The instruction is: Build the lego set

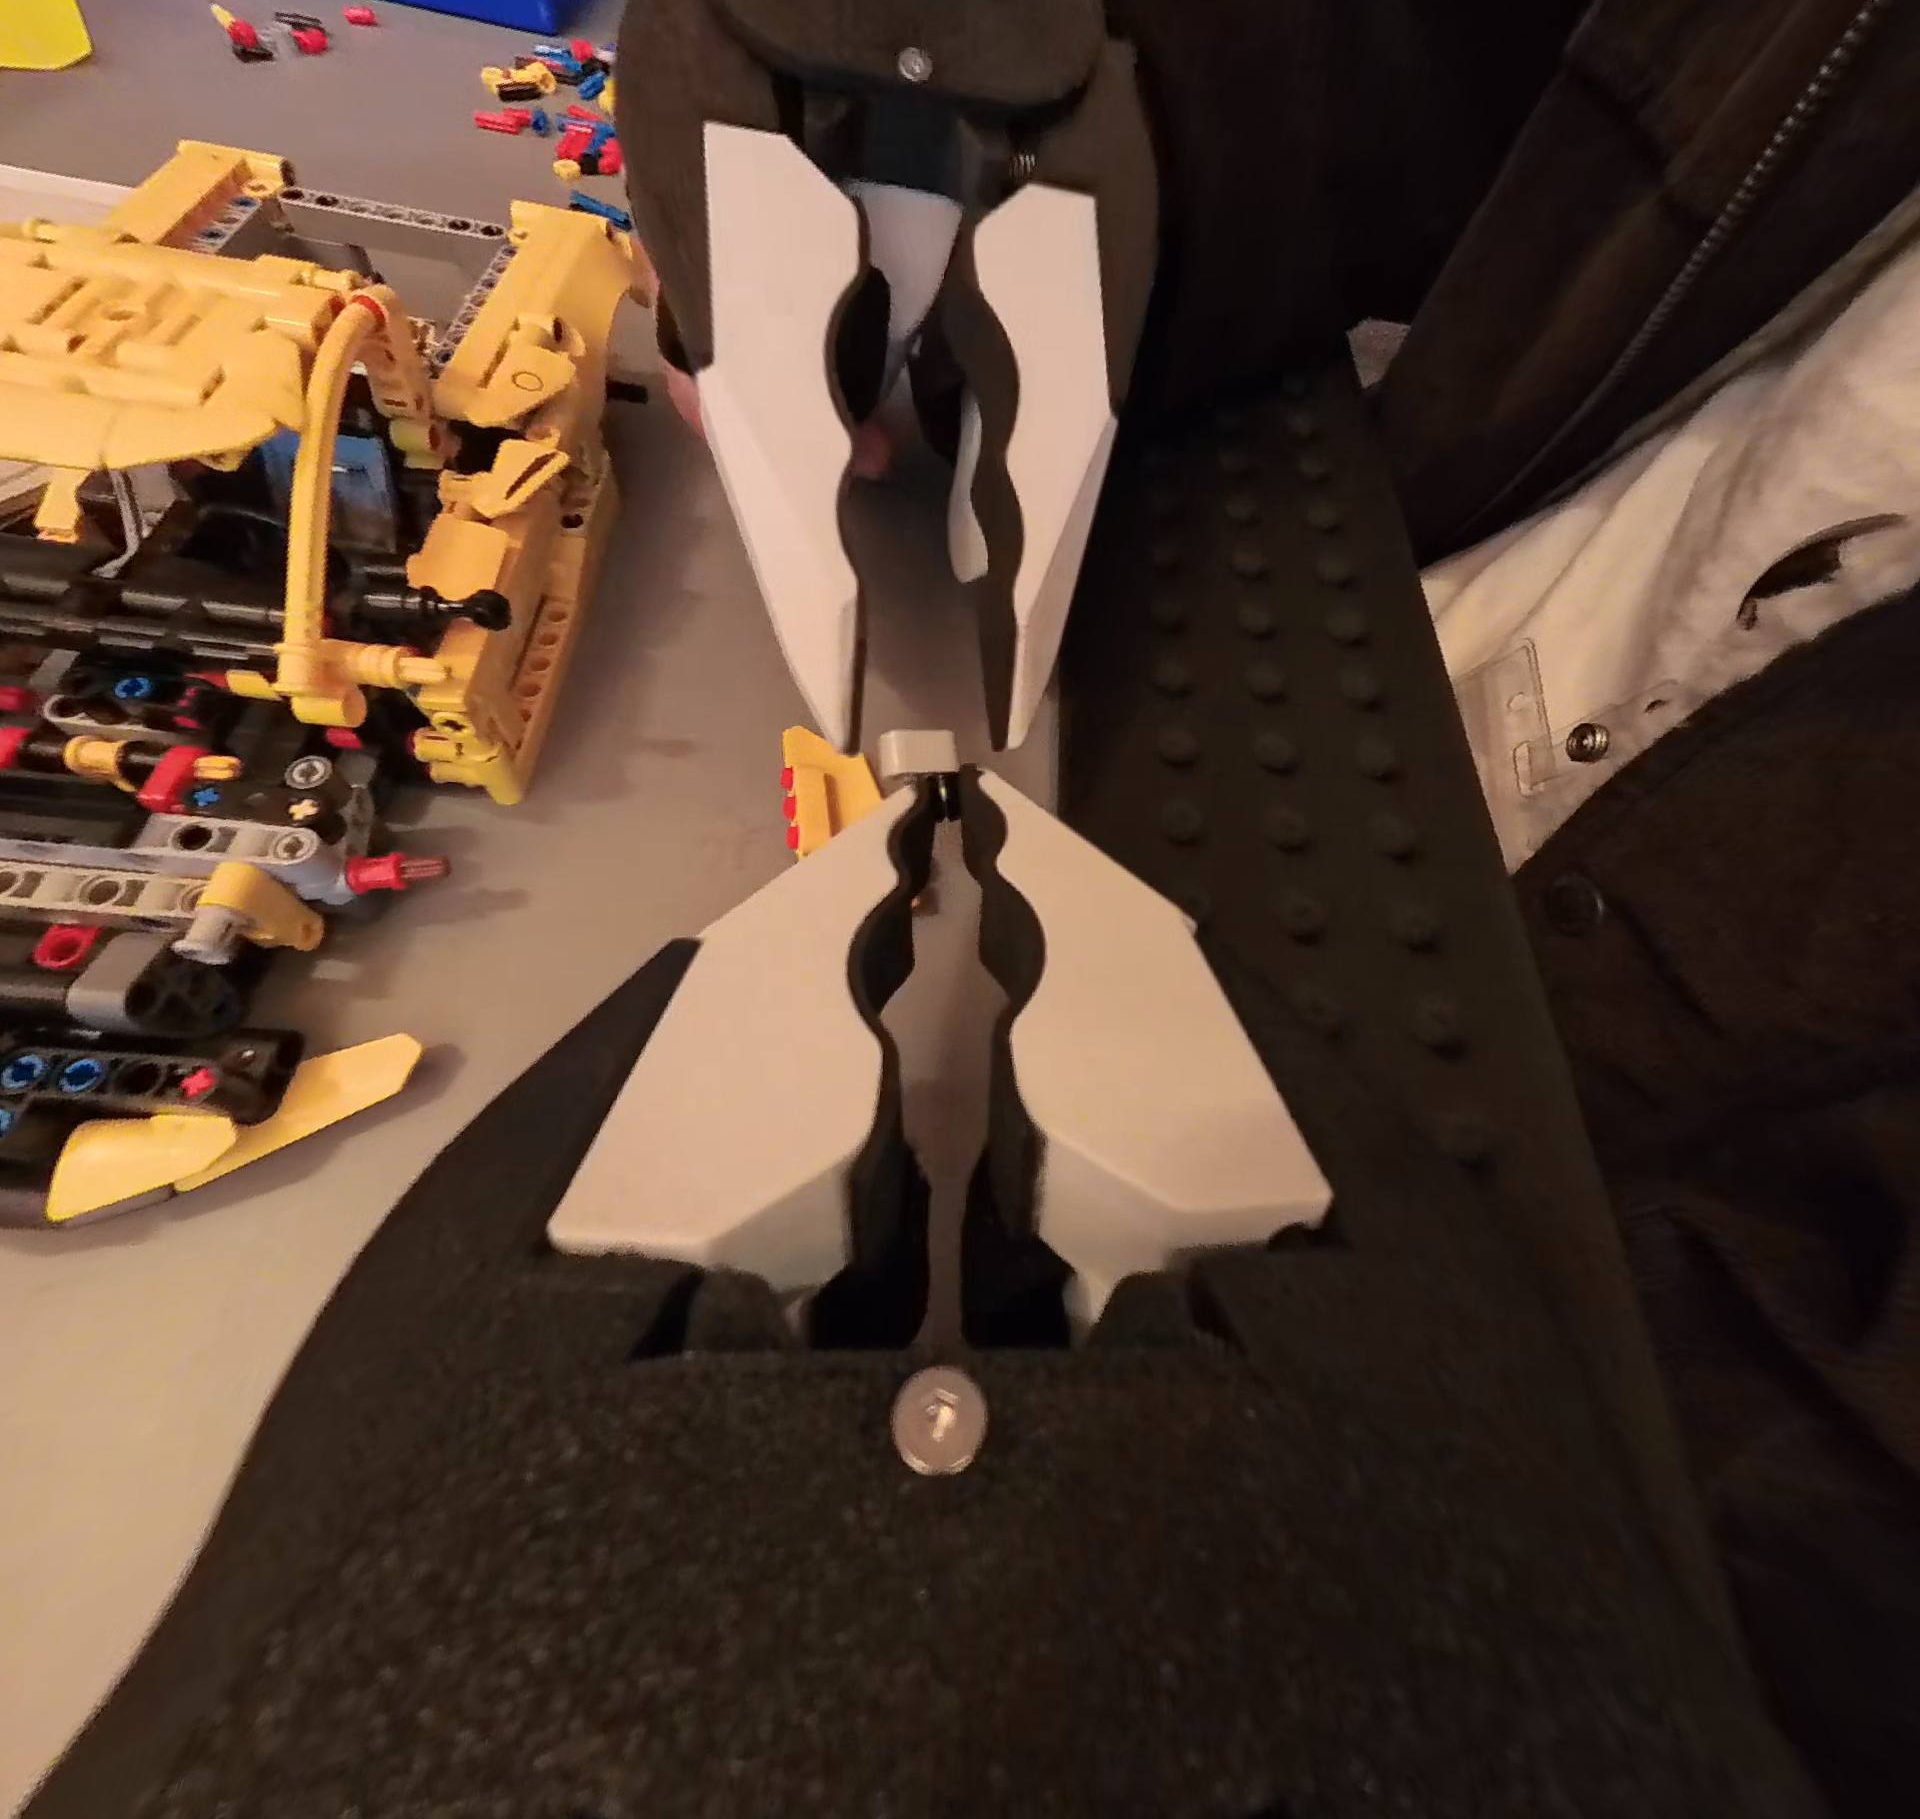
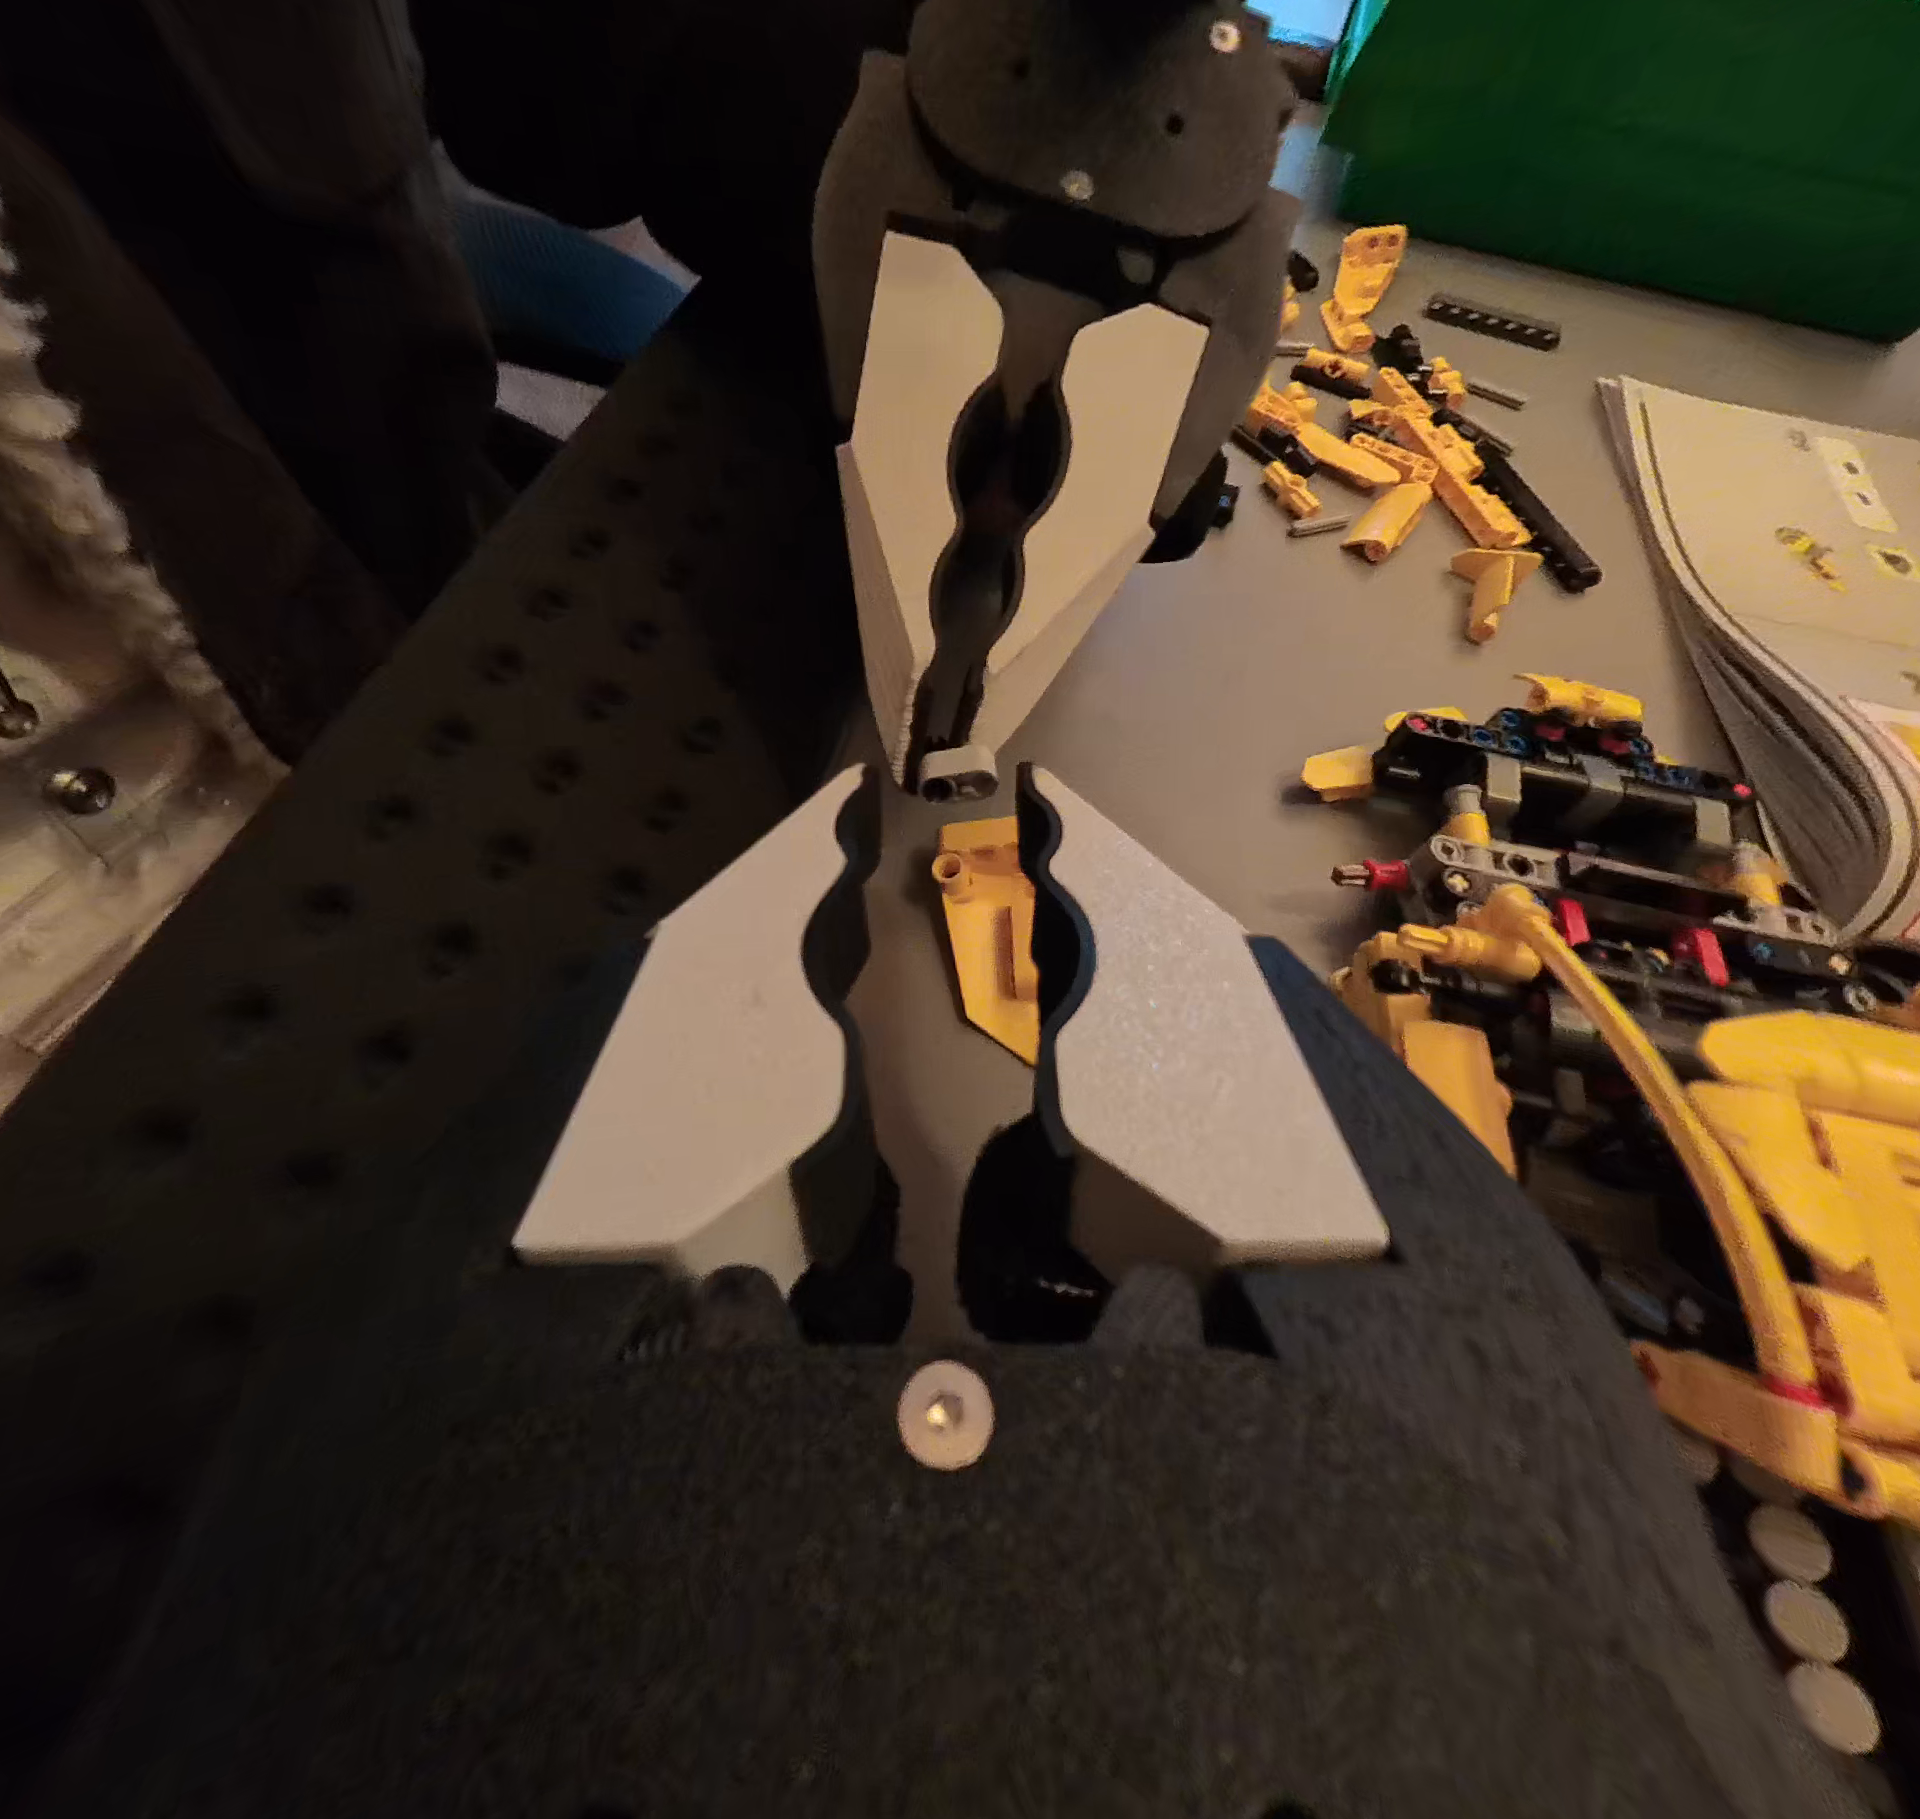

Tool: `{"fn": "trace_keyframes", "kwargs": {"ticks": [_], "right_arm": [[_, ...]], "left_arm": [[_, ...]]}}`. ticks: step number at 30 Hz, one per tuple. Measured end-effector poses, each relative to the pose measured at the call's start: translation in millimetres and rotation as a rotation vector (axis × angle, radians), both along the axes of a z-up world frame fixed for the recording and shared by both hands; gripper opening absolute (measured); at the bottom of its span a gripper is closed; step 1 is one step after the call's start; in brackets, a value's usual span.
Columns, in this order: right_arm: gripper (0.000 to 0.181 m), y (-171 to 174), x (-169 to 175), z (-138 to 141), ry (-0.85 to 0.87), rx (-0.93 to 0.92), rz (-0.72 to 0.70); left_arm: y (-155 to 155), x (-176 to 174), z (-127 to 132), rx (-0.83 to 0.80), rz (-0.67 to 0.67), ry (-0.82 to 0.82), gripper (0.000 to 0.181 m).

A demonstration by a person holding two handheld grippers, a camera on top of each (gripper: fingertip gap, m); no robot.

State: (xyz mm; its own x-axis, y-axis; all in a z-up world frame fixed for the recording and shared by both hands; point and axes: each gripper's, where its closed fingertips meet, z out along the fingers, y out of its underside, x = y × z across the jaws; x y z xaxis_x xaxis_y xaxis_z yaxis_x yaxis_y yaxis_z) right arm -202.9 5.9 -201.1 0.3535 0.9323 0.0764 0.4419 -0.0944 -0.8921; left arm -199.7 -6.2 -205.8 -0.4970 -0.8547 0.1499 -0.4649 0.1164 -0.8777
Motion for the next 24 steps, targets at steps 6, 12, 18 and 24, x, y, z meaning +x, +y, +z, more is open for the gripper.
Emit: {"fn": "trace_keyframes", "kwargs": {"ticks": [6, 12, 18, 24], "right_arm": [[0.017, -2.8, -3.5, -4.2, -0.071, 0.038, 0.047], [0.014, -4.5, -4.1, -8.3, -0.168, 0.096, 0.057], [0.014, 0.6, -0.3, -9.0, -0.246, 0.079, 0.015], [0.015, 8.9, 18.8, -27.1, -0.333, 0.017, -0.093]], "left_arm": [[-3.9, -2.2, -0.3, -0.031, -0.026, 0.016, 0.004], [-6.8, -4.0, -4.9, -0.043, -0.048, 0.056, 0.004], [-1.6, -1.2, -5.2, -0.031, -0.012, 0.051, 0.005], [17.7, 2.3, -7.3, 0.037, 0.087, 0.028, 0.039]]}}
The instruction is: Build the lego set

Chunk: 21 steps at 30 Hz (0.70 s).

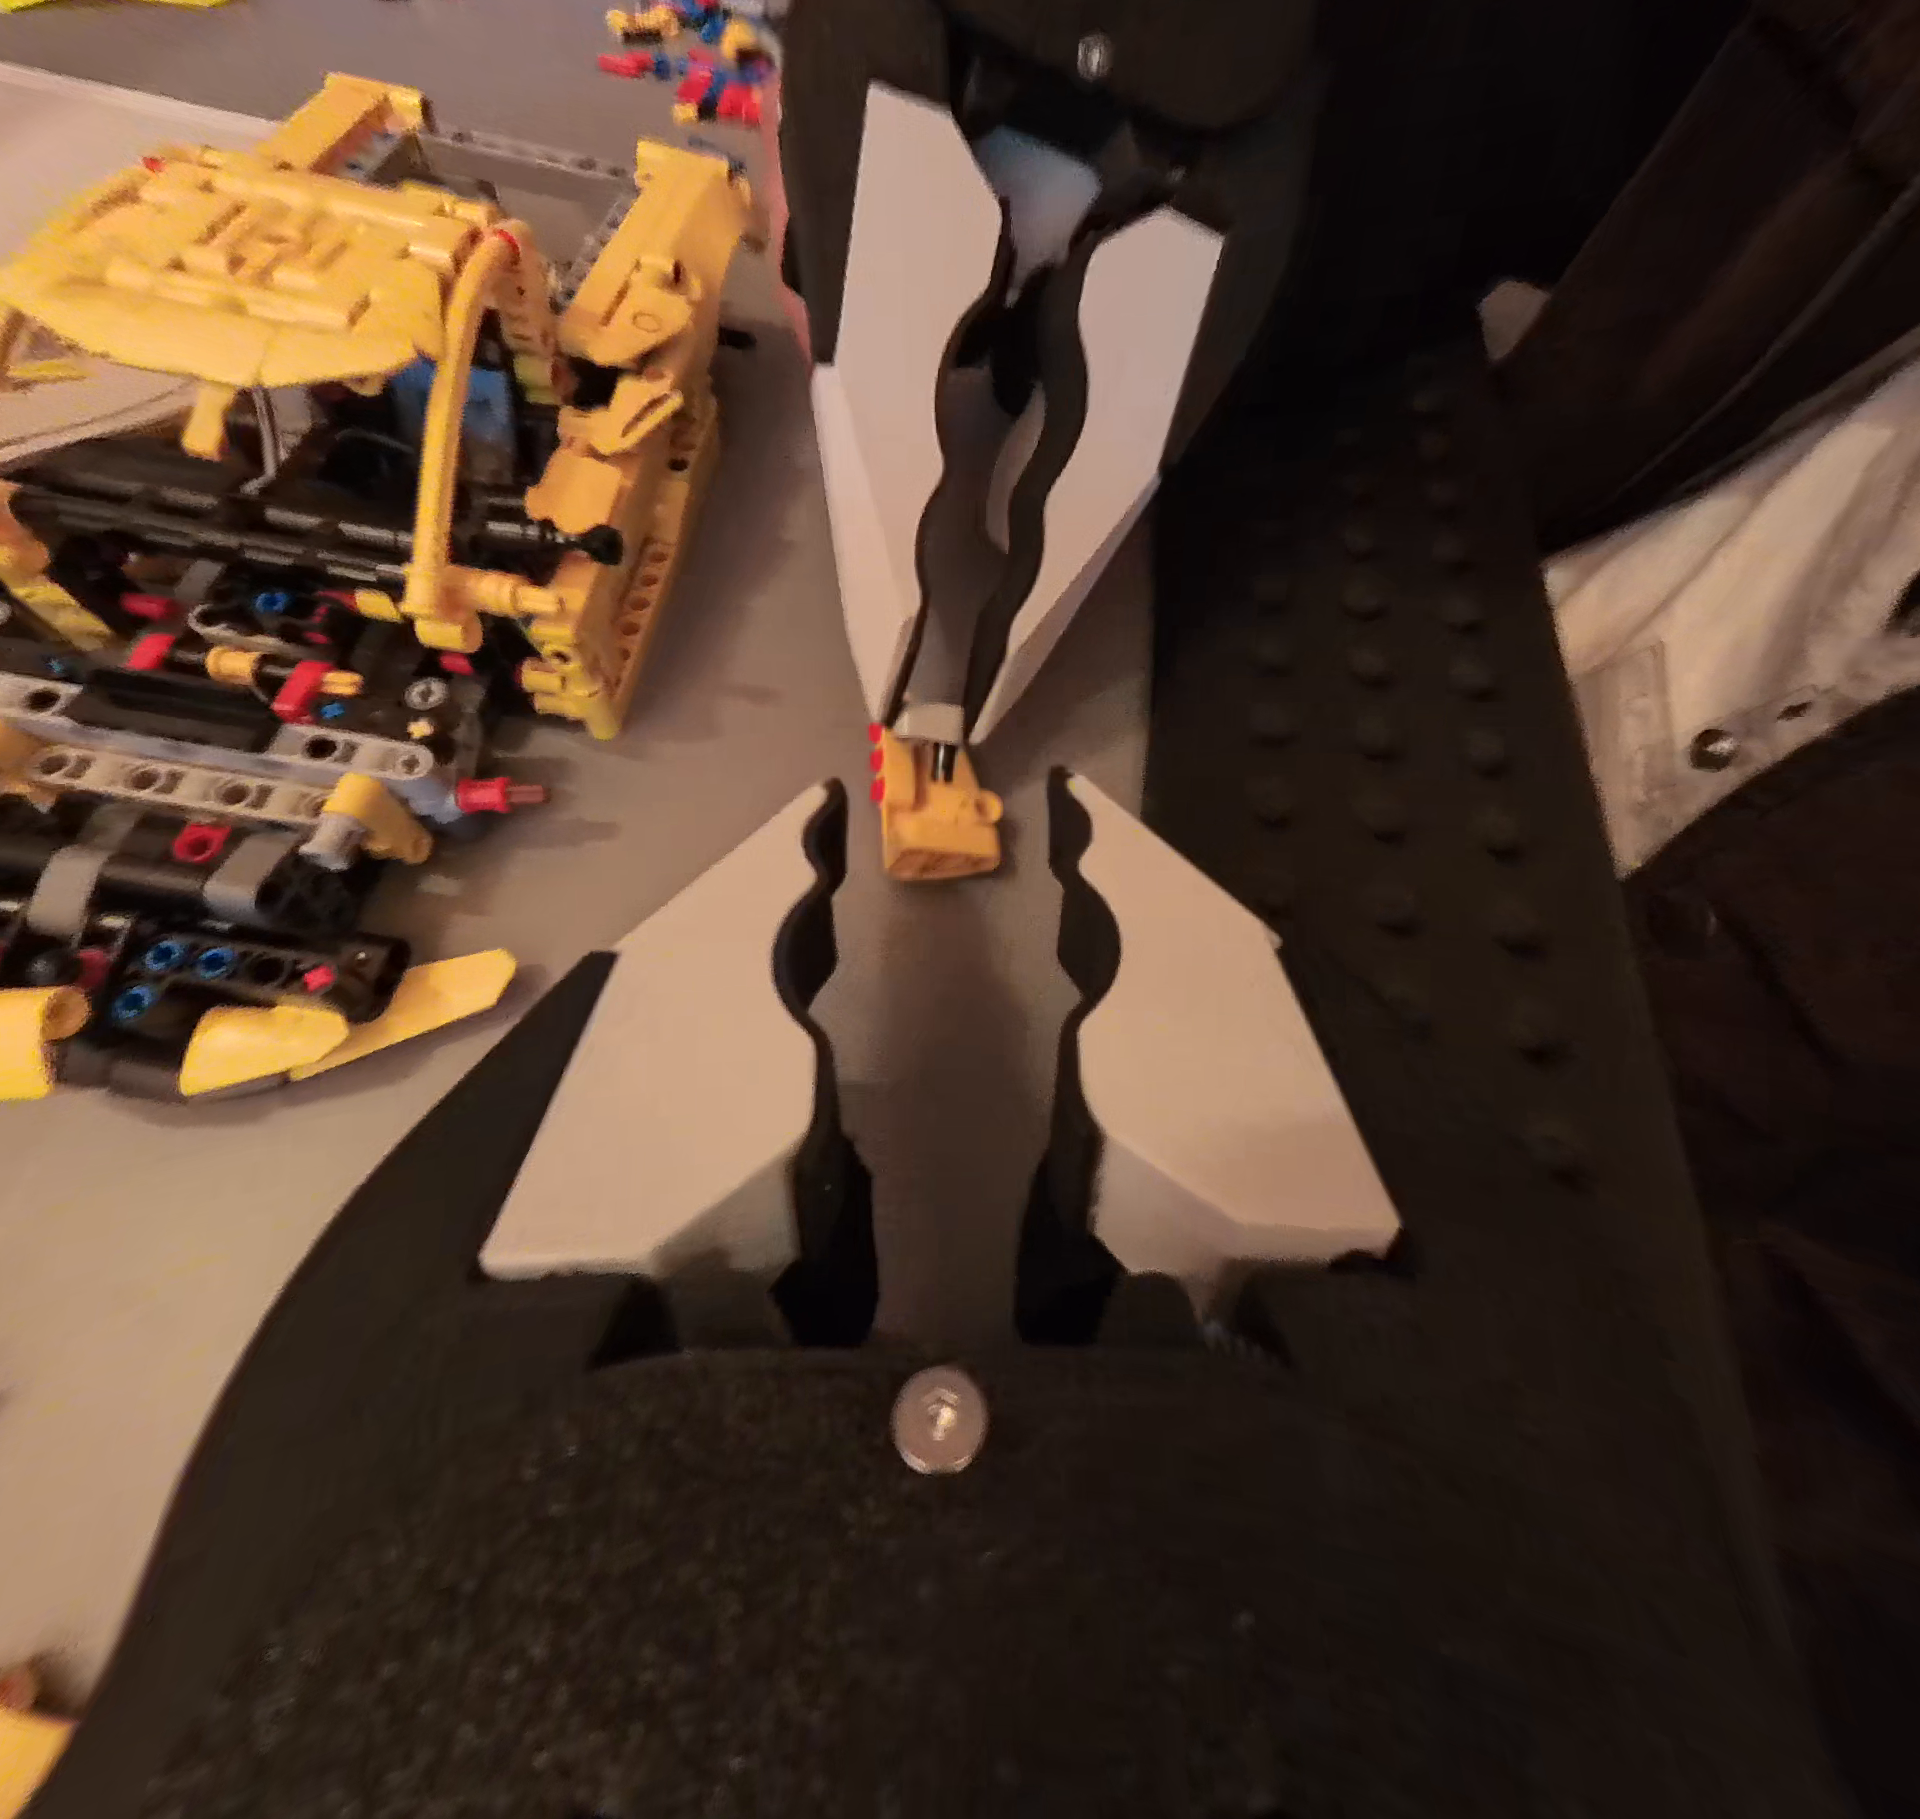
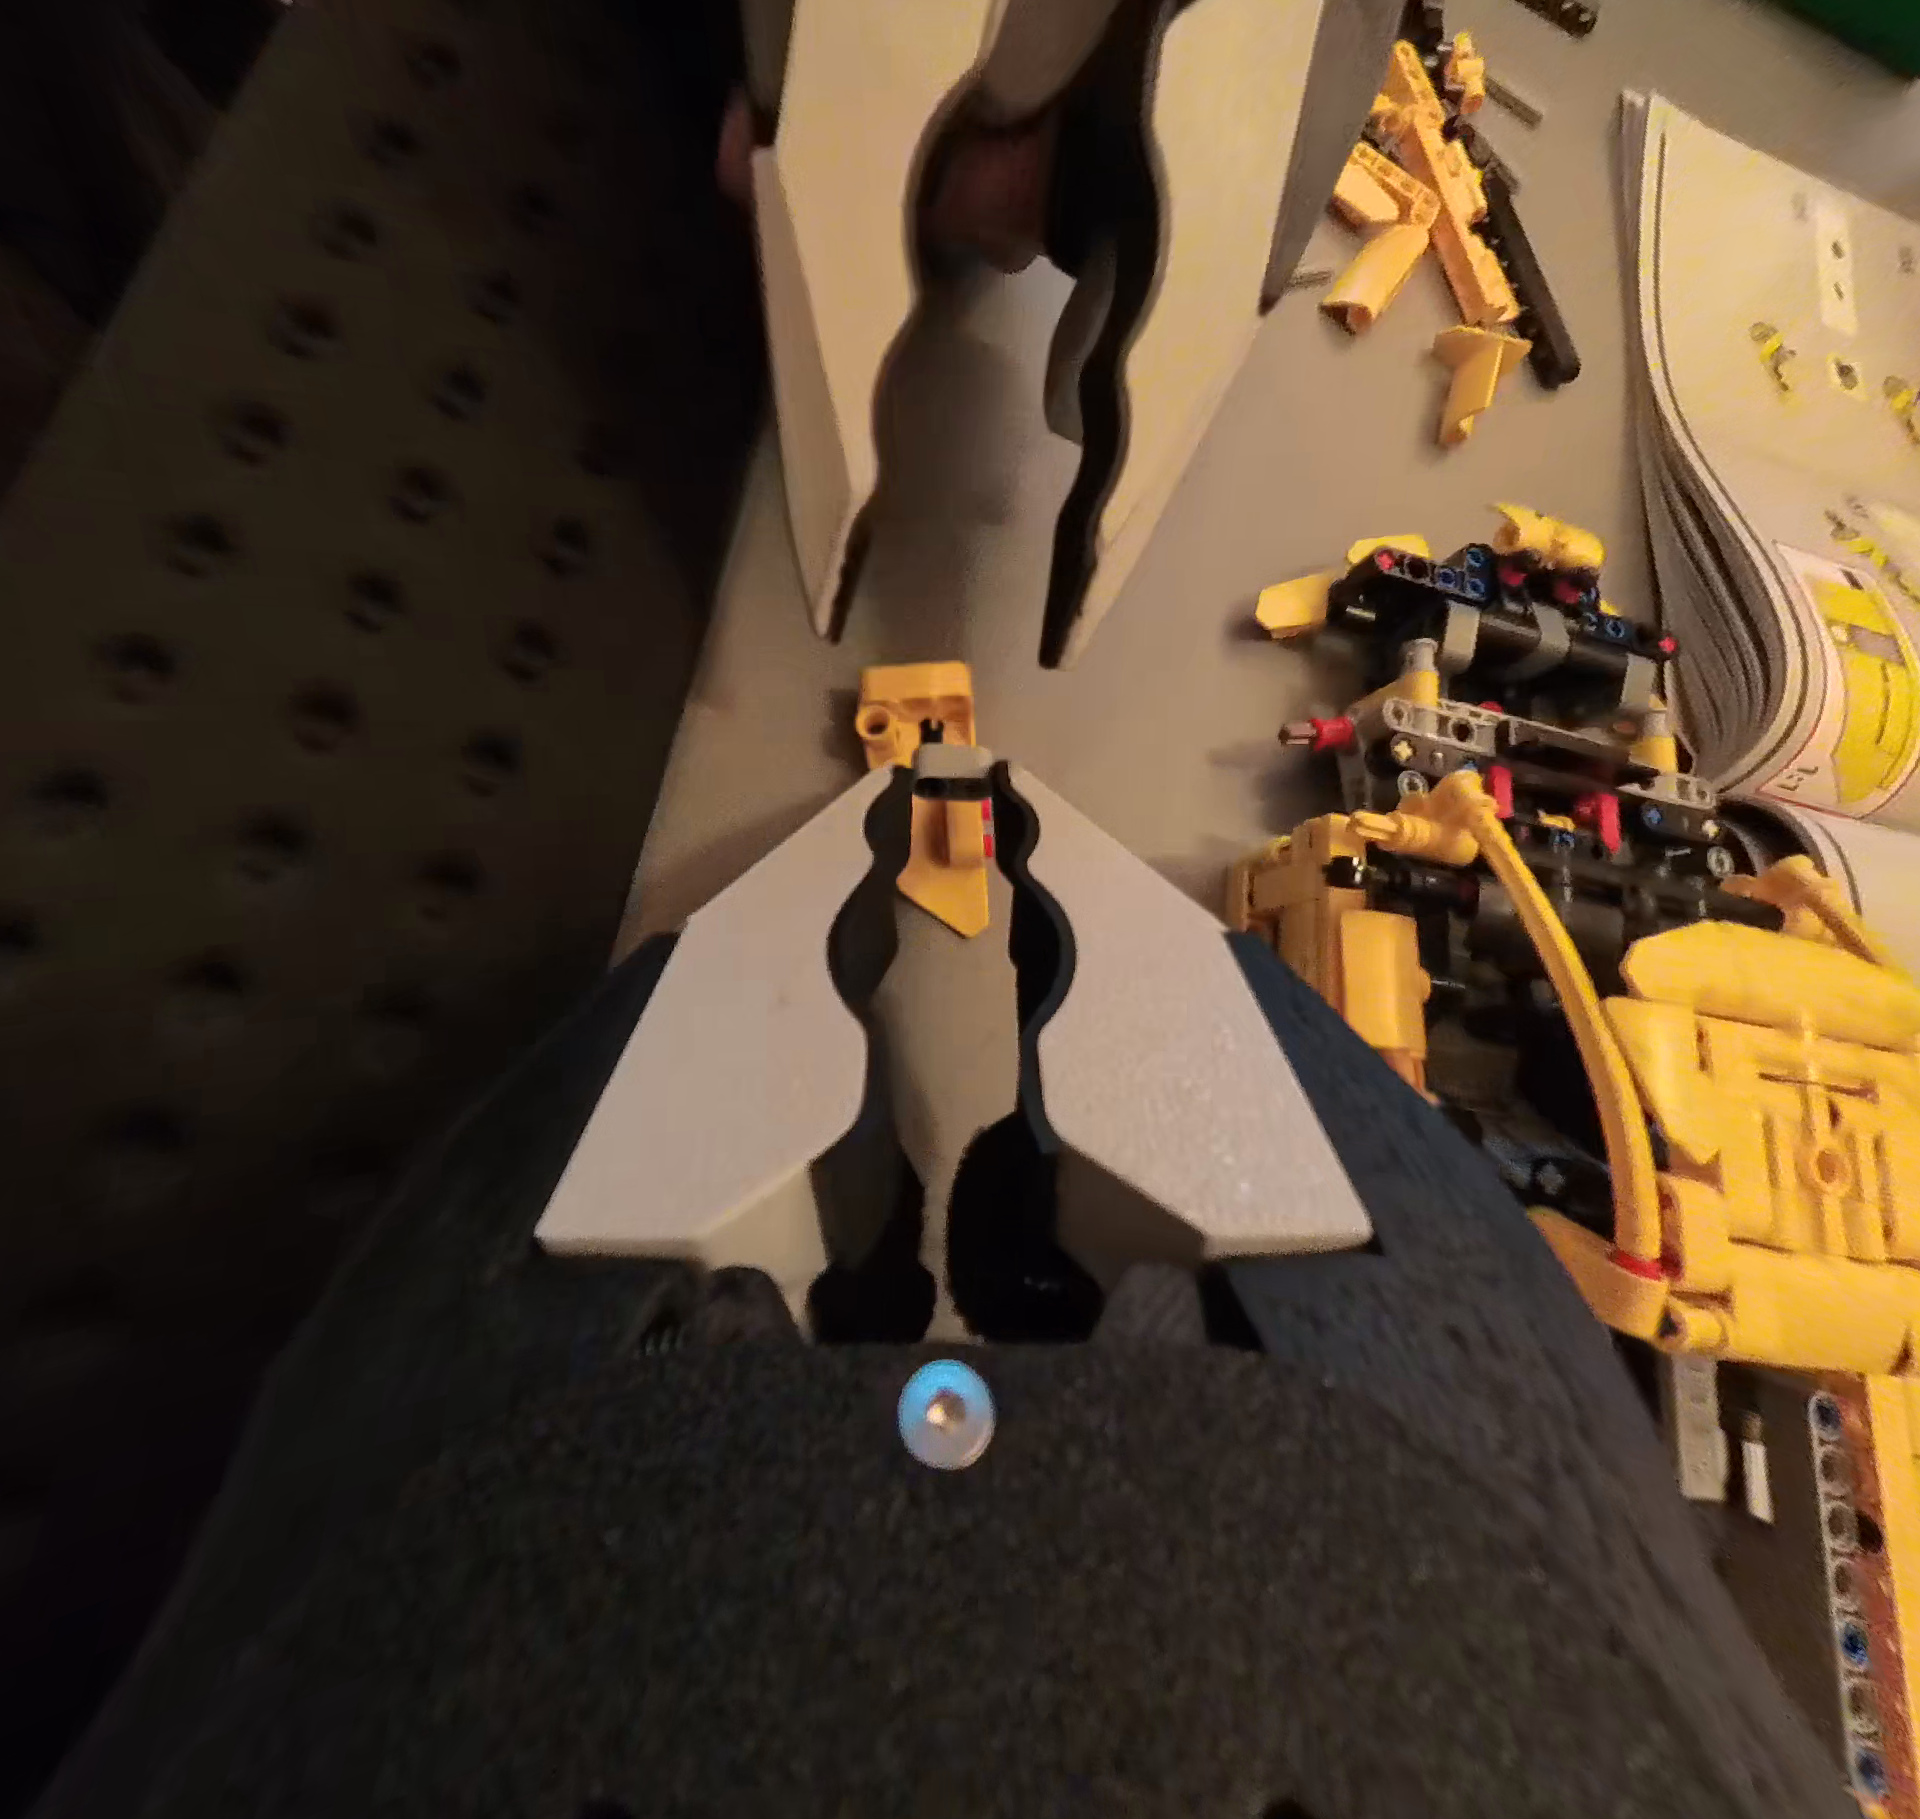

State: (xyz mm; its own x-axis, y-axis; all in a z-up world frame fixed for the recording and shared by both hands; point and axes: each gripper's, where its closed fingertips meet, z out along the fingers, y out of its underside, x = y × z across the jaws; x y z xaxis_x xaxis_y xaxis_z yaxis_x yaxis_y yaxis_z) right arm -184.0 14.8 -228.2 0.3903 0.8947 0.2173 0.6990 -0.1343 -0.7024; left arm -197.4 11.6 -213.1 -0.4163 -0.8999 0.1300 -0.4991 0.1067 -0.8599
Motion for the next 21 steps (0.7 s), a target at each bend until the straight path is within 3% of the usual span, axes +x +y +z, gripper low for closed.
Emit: {"fn": "trace_keyframes", "kwargs": {"ticks": [6, 9, 11, 21], "right_arm": [[0.014, -1.1, -5.2, -5.2, -0.015, -0.041, 0.036], [0.014, 0.0, -9.1, -9.8, -0.020, -0.059, 0.053], [0.014, 1.3, -9.6, -10.5, -0.017, -0.067, 0.057], [0.014, 3.6, -9.4, -9.5, 0.064, -0.093, 0.040]], "left_arm": [[-3.5, -1.3, -25.5, 0.127, -0.026, 0.120, 0.043], [-2.2, 0.2, -29.8, 0.176, -0.018, 0.127, 0.032], [-3.0, 0.0, -29.8, 0.179, -0.024, 0.126, 0.025], [-1.4, 0.7, -28.2, 0.074, -0.038, 0.164, 0.025]]}}
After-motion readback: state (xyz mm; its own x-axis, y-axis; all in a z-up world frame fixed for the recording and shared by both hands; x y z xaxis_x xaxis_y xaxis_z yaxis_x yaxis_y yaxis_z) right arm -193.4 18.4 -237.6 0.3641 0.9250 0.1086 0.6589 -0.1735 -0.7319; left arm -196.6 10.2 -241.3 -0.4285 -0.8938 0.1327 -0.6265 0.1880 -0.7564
